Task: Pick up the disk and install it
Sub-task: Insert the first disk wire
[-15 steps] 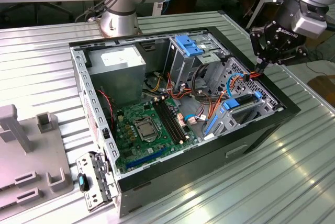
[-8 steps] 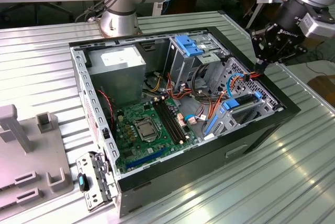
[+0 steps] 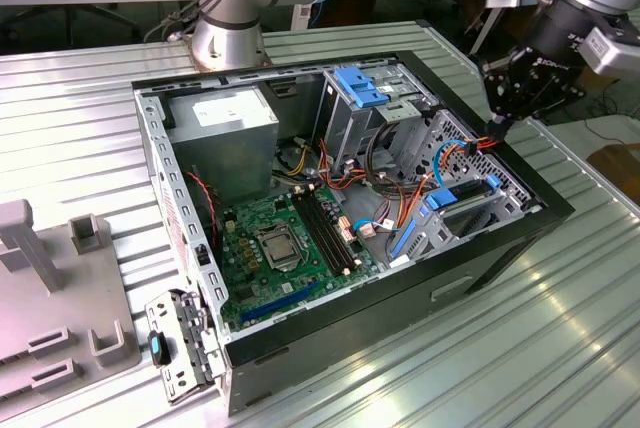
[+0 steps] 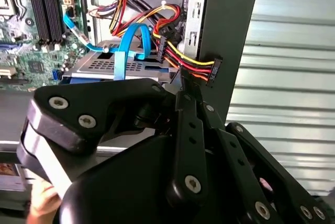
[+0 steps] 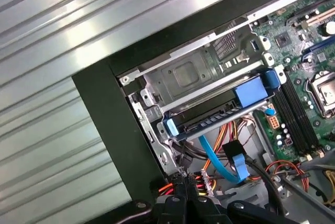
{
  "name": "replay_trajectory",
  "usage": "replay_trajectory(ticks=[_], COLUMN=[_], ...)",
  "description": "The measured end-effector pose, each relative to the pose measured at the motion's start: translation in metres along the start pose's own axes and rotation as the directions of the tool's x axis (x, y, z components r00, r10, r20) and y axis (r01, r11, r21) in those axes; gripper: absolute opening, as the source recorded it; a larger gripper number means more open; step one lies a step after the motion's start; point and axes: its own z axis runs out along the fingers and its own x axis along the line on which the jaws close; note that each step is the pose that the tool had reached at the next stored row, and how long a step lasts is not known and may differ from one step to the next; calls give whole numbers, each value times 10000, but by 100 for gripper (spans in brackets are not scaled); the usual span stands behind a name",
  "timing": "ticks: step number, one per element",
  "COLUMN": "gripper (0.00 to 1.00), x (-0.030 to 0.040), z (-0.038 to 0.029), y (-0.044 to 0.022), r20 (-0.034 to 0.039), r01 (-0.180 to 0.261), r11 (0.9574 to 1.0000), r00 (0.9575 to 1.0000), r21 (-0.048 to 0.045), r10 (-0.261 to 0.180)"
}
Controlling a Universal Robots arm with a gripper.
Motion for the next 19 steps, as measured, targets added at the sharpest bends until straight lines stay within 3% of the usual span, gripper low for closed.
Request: replay_trajectory(ticks=[2, 6, 9, 12, 15, 16, 17, 19], gripper=[11, 11, 11, 11, 11, 17, 24, 25], x=[8, 13, 13, 14, 12, 14, 16, 27], z=[0, 0, 1, 1, 4, 8, 12, 28], y=[-4, -7, -6, -7, -6, -7, -7, -12], r20=[21, 75, -174, -210, -206, -209, -233, -295], r01=[196, 477, 573, 898, 1607, 1923, 2036, 2178], r11=[9998, 9982, 9971, 9946, 9855, 9798, 9775, 9743], r00=[9998, 9988, 9983, 9958, 9869, 9813, 9790, 9759], r21=[37, 373, 500, 526, 541, 549, 556, 577], r10=[-196, -480, -565, -888, -1598, -1914, -2026, -2164])
